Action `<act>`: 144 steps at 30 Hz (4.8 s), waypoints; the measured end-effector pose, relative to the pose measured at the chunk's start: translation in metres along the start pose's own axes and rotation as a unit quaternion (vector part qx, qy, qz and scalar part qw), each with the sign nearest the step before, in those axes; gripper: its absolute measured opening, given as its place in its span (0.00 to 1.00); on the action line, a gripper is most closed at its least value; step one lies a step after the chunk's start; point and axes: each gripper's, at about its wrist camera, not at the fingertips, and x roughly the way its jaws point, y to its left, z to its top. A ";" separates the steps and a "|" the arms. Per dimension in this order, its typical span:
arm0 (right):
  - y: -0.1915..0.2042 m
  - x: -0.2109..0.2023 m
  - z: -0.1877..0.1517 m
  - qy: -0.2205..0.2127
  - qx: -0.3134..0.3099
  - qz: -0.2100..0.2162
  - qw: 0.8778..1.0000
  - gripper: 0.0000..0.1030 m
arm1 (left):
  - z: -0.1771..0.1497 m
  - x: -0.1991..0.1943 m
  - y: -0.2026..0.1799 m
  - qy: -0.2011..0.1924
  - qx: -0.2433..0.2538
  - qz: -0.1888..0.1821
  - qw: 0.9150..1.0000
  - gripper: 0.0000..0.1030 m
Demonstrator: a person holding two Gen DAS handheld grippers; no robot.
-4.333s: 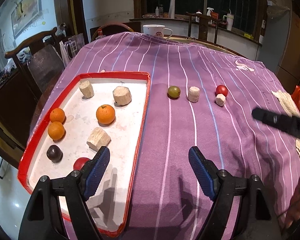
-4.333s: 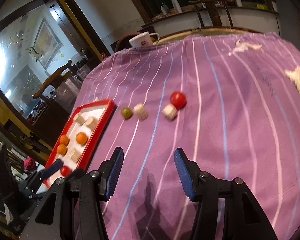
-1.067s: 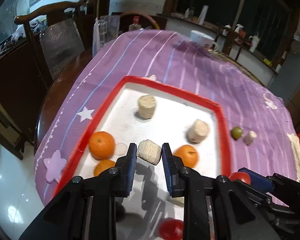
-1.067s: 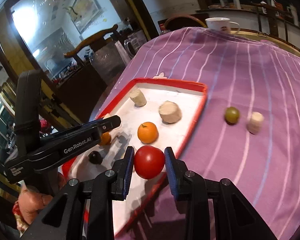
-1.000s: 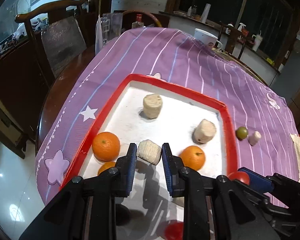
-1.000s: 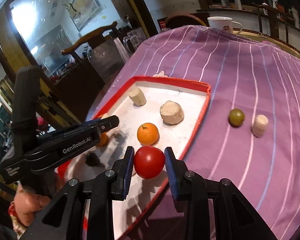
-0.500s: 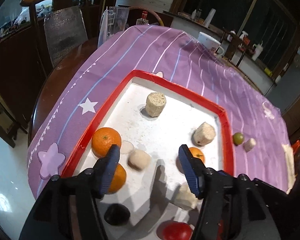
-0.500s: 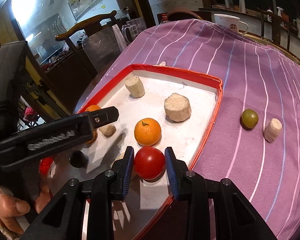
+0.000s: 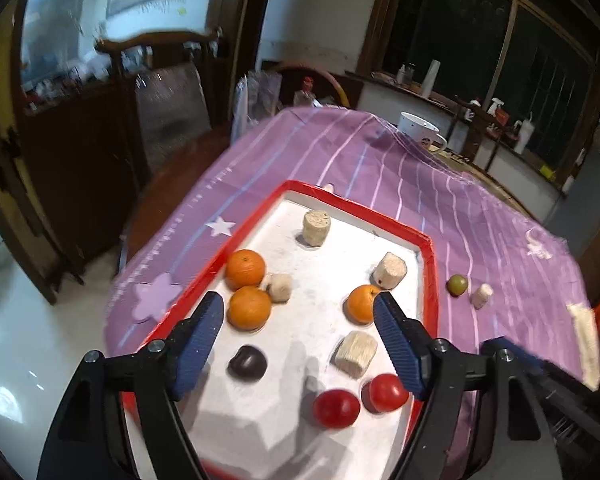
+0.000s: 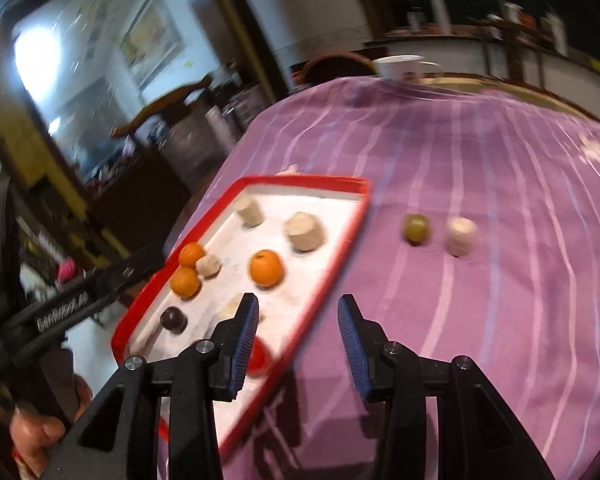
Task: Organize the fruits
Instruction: 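Lower the cube and tomato into the tray and open both tools, then withdraw both open tools from the tray, then grasp the green grape with the left tool while the right tool grasps the cork cylinder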
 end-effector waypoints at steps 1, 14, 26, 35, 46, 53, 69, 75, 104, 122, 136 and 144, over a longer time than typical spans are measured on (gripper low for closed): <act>-0.007 -0.006 -0.001 -0.004 0.012 0.000 1.000 0.46 | -0.002 -0.004 -0.004 -0.005 0.009 0.008 1.000 0.74; -0.082 -0.076 -0.024 -0.070 0.105 -0.044 0.991 0.49 | -0.040 -0.036 -0.100 -0.033 0.122 0.015 0.992 0.84; -0.109 -0.092 -0.031 -0.082 0.124 -0.053 0.987 0.51 | -0.060 -0.032 -0.146 -0.022 0.188 0.023 0.982 0.84; -0.109 -0.086 -0.032 -0.072 0.126 -0.051 0.988 0.51 | -0.065 -0.023 -0.148 -0.004 0.198 0.021 0.980 0.84; -0.105 -0.076 -0.034 -0.057 0.122 -0.052 0.990 0.51 | -0.066 -0.017 -0.140 0.008 0.187 0.017 0.982 0.84; -0.104 -0.075 -0.034 -0.055 0.121 -0.052 0.990 0.51 | -0.069 -0.012 -0.140 0.017 0.190 0.016 0.982 0.84; -0.105 -0.065 -0.033 -0.038 0.120 -0.048 0.991 0.51 | -0.068 -0.001 -0.134 0.034 0.180 0.010 0.983 0.84; -0.095 -0.058 -0.014 0.000 0.086 -0.041 0.995 0.51 | -0.064 0.007 -0.124 0.043 0.159 0.003 0.986 0.84; -0.103 0.068 0.051 0.050 -0.061 -0.097 0.992 0.25 | -0.037 0.036 -0.125 0.075 0.135 -0.071 0.985 0.84; -0.159 -0.015 0.022 0.010 0.042 -0.065 0.997 0.25 | 0.011 0.146 -0.199 0.164 0.174 -0.103 0.965 0.60; -0.167 0.002 0.014 0.033 0.049 -0.063 0.996 0.27 | -0.001 0.150 -0.205 0.152 0.204 -0.095 0.962 0.24; -0.152 0.001 0.011 0.030 0.013 -0.057 0.998 0.26 | -0.012 0.121 -0.190 0.154 0.167 -0.127 0.965 0.24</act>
